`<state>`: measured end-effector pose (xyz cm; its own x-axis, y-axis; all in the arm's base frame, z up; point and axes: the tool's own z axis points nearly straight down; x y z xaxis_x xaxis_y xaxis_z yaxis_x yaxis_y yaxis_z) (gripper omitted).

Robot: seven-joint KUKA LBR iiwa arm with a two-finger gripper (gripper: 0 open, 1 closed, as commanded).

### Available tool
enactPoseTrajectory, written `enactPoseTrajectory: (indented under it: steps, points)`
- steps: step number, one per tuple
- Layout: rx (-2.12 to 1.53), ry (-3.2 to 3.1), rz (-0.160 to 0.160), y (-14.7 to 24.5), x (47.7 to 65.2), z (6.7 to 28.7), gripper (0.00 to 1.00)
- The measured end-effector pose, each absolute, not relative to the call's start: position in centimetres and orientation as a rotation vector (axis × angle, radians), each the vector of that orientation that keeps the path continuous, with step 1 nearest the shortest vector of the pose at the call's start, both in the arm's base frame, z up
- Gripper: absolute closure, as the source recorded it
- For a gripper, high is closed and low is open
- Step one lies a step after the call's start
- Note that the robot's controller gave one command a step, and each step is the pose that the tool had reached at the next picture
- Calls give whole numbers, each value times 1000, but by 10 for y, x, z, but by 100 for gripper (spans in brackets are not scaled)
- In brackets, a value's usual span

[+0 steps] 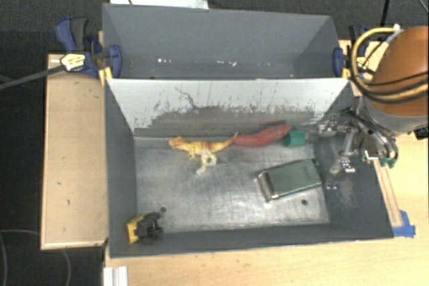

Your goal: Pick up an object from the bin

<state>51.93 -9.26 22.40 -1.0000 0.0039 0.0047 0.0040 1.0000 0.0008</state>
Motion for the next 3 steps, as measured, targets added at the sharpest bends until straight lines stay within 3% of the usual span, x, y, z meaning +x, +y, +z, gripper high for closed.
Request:
enactPoseTrajectory:
  steps: [1,2,3]
  points:
    - [-2,-3145,1,-92,521,228,0]
    - [-23,-3154,3,-95,532,184,0]
    - [205,-3134,-1,-94,528,147,0]
